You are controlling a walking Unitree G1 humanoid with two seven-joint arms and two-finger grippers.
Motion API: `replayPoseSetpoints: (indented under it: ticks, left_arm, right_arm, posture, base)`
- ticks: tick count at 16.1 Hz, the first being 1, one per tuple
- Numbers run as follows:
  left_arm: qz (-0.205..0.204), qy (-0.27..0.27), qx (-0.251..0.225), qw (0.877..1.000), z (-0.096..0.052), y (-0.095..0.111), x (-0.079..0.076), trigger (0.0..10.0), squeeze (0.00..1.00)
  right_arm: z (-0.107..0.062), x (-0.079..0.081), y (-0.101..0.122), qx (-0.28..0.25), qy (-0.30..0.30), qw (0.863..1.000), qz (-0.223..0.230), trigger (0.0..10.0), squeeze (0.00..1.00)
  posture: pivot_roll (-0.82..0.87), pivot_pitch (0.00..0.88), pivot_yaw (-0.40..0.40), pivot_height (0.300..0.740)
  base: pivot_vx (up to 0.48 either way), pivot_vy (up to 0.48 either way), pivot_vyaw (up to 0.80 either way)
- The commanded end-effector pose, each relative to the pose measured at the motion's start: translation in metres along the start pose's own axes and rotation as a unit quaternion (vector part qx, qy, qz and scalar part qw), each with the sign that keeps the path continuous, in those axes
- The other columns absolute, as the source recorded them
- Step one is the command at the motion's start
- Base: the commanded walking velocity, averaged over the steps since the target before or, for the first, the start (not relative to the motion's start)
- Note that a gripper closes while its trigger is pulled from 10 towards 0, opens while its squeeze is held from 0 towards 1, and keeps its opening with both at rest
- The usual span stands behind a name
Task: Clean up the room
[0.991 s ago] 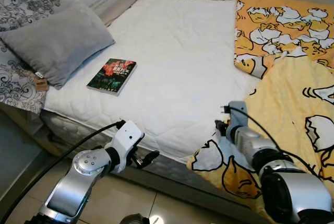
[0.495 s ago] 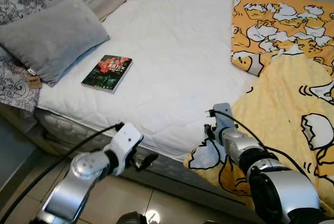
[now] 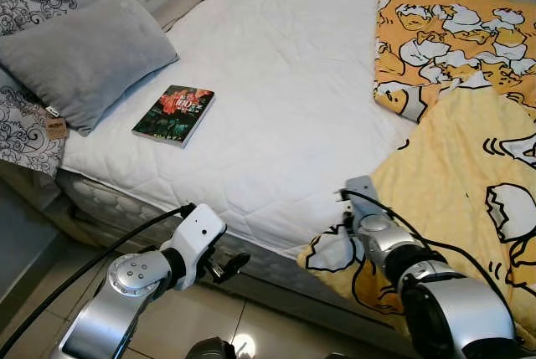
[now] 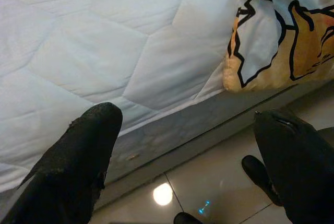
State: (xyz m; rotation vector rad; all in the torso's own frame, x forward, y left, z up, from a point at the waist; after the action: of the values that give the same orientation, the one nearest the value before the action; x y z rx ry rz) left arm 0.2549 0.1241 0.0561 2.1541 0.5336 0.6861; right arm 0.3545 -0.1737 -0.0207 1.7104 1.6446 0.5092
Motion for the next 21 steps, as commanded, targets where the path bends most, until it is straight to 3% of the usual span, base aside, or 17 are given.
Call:
replayPoseSetpoints:
  ticks: [1, 2, 3, 4, 7, 8, 9, 15, 21]
  left_arm:
    - [0.006, 0.007, -0.001, 1.000, -0.001, 0.003, 0.002, 10.0, 0.00]
    - [0.004, 0.010, -0.003, 1.000, 0.001, 0.004, 0.003, 10.0, 0.00]
    - [0.004, 0.011, -0.005, 1.000, 0.002, 0.006, 0.003, 10.0, 0.00]
    - [0.005, 0.011, -0.007, 1.000, 0.003, 0.007, 0.004, 10.0, 0.00]
    - [0.008, 0.009, -0.007, 1.000, 0.005, 0.007, 0.006, 10.0, 0.00]
    - [0.010, 0.007, -0.006, 1.000, 0.006, 0.007, 0.007, 10.0, 0.00]
    - [0.011, 0.006, -0.006, 1.000, 0.007, 0.007, 0.007, 10.0, 0.00]
    - [0.014, 0.008, -0.005, 1.000, 0.009, 0.007, 0.010, 10.0, 0.00]
    - [0.013, 0.009, -0.007, 1.000, 0.009, 0.007, 0.011, 10.0, 0.00]
  right_arm:
    - [0.001, -0.011, -0.002, 0.006, -0.012, 0.999, 0.033, 10.0, 0.00]
    - [0.003, -0.017, -0.008, 0.013, 0.003, 0.998, 0.055, 10.0, 0.00]
    - [0.004, -0.022, -0.017, 0.022, 0.005, 0.998, 0.059, 9.1, 0.00]
    - [0.004, -0.030, -0.026, 0.030, 0.005, 0.997, 0.065, 4.5, 0.00]
    - [0.005, -0.039, -0.038, 0.041, 0.008, 0.997, 0.072, 0.0, 0.00]
    - [0.005, -0.041, -0.040, 0.042, 0.015, 0.996, 0.081, 0.0, 0.00]
    - [0.005, -0.033, -0.033, 0.028, 0.043, 0.995, 0.086, 0.0, 0.00]
    - [0.002, -0.007, -0.008, -0.015, 0.114, 0.992, 0.047, 0.0, 0.00]
    - [0.000, -0.003, -0.010, -0.004, 0.141, 0.989, 0.041, 0.0, 0.00]
  posture:
    - [0.13, 0.047, -0.016, 0.740]
    - [0.12, 0.040, -0.018, 0.740]
    - [0.12, 0.037, -0.017, 0.740]
    - [0.12, 0.036, -0.013, 0.740]
    - [0.11, 0.045, -0.001, 0.740]
    - [0.10, 0.046, 0.004, 0.740]
    - [0.10, 0.047, 0.009, 0.740]
    - [0.10, 0.037, -0.003, 0.740]
    - [0.09, 0.036, -0.001, 0.740]
  base:
    - [0.000, 0.000, 0.00]
    - [0.000, 0.000, 0.00]
    - [0.000, 0.000, 0.00]
    - [0.000, 0.000, 0.00]
    - [0.000, 0.000, 0.00]
    - [0.000, 0.000, 0.00]
    - [0.000, 0.000, 0.00]
    - [0.000, 0.000, 0.00]
    - [0.000, 0.000, 0.00]
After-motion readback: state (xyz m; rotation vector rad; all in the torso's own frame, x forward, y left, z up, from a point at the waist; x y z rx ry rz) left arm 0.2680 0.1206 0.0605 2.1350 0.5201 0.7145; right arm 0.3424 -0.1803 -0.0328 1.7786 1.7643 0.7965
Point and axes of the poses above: a point about 5 cm out from each wrist's last joint towards the gripper, its own z axis pointing out of the wrist towards the gripper, its own y axis along the axis of the wrist's last joint, x = y × z, the point moved 5 cm from there along z, pointing out of the wrist towards the gripper, and after that the axes turned 12 degrees about z, right-handed, at the moved point
